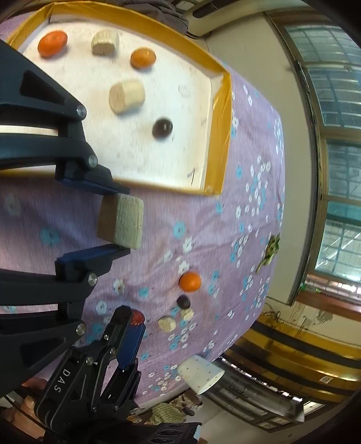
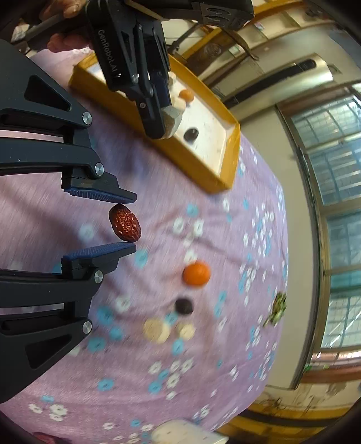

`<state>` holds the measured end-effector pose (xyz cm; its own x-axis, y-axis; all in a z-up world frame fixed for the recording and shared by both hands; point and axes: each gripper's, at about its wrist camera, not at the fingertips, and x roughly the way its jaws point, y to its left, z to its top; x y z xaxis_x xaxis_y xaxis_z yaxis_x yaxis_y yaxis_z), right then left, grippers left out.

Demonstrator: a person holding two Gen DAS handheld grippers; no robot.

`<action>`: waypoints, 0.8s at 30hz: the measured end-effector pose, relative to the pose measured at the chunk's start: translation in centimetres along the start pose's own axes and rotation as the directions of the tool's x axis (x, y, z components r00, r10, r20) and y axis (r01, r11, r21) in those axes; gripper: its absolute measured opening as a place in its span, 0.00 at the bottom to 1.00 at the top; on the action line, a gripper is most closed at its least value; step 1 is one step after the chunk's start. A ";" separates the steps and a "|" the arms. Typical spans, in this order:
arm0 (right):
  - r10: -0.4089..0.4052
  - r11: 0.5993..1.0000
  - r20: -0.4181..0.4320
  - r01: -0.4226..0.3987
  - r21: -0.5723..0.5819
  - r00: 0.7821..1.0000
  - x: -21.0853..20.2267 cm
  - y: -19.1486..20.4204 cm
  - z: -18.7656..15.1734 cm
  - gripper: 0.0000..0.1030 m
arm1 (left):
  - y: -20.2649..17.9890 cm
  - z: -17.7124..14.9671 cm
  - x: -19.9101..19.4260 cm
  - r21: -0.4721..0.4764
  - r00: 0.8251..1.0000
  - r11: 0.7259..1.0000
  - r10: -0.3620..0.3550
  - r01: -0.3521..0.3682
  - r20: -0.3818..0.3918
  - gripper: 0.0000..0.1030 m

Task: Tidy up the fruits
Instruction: 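Carry the wooden cube and red date over the tray with both tools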

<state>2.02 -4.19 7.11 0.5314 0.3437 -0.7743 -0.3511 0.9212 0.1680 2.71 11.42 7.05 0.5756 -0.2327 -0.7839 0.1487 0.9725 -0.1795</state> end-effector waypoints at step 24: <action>0.072 0.988 -0.006 -0.072 -0.135 0.997 8.6 11.0 9.2 0.27 | 14.2 4.3 0.2 -0.103 0.990 0.984 0.144 -0.143 0.004 0.36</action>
<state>9.82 10.61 7.87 0.5003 0.4080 -0.7637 -0.4894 0.8609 0.1393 8.39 25.16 6.91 0.5940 -0.0905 -0.7994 -0.0183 0.9919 -0.1259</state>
